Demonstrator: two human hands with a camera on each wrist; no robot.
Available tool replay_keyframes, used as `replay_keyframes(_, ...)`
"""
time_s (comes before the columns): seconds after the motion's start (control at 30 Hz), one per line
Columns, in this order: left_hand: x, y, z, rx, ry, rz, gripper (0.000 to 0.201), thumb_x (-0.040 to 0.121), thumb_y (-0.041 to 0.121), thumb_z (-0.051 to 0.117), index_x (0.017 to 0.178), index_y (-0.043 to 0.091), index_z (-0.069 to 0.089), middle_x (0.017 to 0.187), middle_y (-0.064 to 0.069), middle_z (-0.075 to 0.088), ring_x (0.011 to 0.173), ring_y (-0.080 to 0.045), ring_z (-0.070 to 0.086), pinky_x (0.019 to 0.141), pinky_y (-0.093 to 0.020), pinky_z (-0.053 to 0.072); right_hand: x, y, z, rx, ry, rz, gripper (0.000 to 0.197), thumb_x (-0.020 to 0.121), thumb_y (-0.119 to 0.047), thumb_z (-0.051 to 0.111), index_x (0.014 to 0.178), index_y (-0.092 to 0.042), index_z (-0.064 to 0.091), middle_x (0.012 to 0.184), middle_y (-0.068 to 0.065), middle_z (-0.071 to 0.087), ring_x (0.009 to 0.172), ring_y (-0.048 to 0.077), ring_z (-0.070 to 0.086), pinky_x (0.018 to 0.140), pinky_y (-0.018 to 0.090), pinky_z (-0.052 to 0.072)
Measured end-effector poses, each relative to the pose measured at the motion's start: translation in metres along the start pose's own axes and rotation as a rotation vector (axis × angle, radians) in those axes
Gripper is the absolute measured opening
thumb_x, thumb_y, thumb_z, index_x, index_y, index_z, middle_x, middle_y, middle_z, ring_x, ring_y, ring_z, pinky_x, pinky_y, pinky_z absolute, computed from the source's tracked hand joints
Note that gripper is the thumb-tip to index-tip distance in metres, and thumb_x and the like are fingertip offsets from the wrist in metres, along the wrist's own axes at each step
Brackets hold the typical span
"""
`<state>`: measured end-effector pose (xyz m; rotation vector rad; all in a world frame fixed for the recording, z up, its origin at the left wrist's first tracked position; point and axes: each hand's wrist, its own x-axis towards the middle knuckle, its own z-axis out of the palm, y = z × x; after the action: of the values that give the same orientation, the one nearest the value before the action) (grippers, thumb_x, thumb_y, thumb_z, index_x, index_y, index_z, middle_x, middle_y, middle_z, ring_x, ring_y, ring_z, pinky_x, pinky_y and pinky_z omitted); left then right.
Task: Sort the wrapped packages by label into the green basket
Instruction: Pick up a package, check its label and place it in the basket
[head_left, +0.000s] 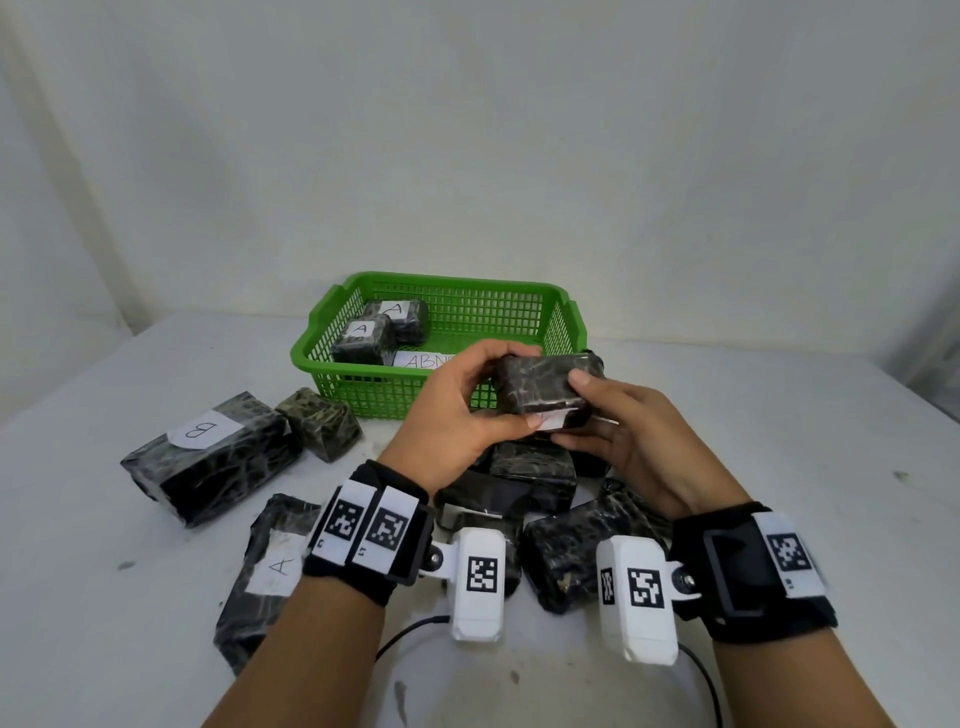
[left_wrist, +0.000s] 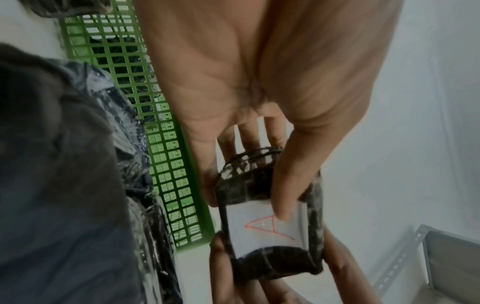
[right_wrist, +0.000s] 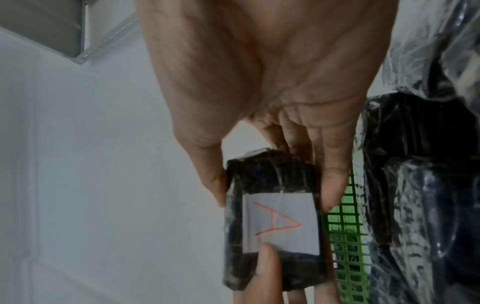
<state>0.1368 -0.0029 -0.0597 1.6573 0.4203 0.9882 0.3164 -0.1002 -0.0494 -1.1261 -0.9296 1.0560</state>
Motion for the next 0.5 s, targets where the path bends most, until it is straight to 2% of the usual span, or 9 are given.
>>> replay_keyframes(0.07,-0.0008,-0.0008,0.0014,-0.049,-0.051,-0.078,0.075,0.069,0.006,0.089,0.134,0.023,0.056,0.134,-0.003,0.062,0.130,-0.020,0.056,0.102,-0.035,0.053,0.0001,0.0003,-0.0008,0.042,0.013,-0.027,0.043,0.078,-0.023,0.074,0.113,0.001,0.073,0.109,0.017,0.079,0.099,0.023,0.075,0.090,0.033,0.063)
replay_keyframes(0.13,-0.0009,-0.0009,0.0035,-0.146,-0.036,-0.184,0.085,0.060,0.030,0.094,0.136,0.029,0.055,0.135,-0.003,0.063,0.127,-0.019,0.060,0.104,-0.035,0.050,0.0001,0.0011,-0.0022,0.062,0.016,-0.064,0.047,0.076,-0.013,0.075,0.120,0.004,0.070,0.114,0.019,0.077,0.100,0.023,0.076,0.087,0.031,0.063)
replay_keyframes(0.17,-0.0001,-0.0013,0.0049,-0.176,-0.009,-0.218,0.083,0.060,0.032,0.093,0.134,0.025,0.057,0.132,-0.005,0.066,0.124,-0.021,0.062,0.103,-0.035,0.051,0.0002,0.0015,-0.0031,0.064,0.017,-0.077,0.050,0.075,-0.010,0.076,0.123,0.004,0.068,0.116,0.020,0.077,0.100,0.024,0.076,0.086,0.031,0.063)
replay_keyframes(0.23,0.0012,-0.0008,0.0058,-0.156,0.041,-0.226,0.065,0.074,0.015,0.087,0.132,0.015,0.059,0.124,-0.008,0.070,0.118,-0.023,0.066,0.098,-0.032,0.054,0.0005,0.0023,-0.0038,0.044,0.015,-0.092,0.057,0.071,-0.009,0.078,0.126,0.003,0.067,0.119,0.021,0.076,0.102,0.026,0.076,0.087,0.031,0.063)
replay_keyframes(0.3,0.0016,-0.0013,0.0045,-0.130,0.040,-0.212,0.058,0.079,0.003,0.080,0.132,0.010,0.059,0.120,-0.008,0.072,0.114,-0.021,0.069,0.092,-0.027,0.056,0.0008,0.0026,-0.0028,0.005,0.025,-0.096,0.062,0.069,-0.013,0.081,0.128,0.000,0.067,0.120,0.019,0.076,0.108,0.028,0.075,0.093,0.035,0.061)
replay_keyframes(0.4,0.0012,-0.0021,0.0042,-0.166,0.014,-0.210,0.066,0.069,0.014,0.088,0.130,0.011,0.061,0.120,-0.007,0.072,0.115,-0.021,0.069,0.097,-0.032,0.055,0.0014,0.0039,-0.0034,-0.052,0.062,-0.112,0.065,0.064,-0.025,0.087,0.124,-0.003,0.071,0.116,0.015,0.078,0.111,0.032,0.075,0.100,0.043,0.057)
replay_keyframes(0.5,0.0010,-0.0018,0.0068,-0.195,0.028,-0.216,0.068,0.059,0.029,0.086,0.122,0.015,0.066,0.119,-0.008,0.073,0.115,-0.024,0.069,0.101,-0.040,0.053,0.0004,0.0031,-0.0057,-0.059,0.056,-0.098,0.064,0.063,-0.024,0.088,0.120,-0.003,0.073,0.114,0.015,0.079,0.110,0.033,0.075,0.100,0.045,0.057)
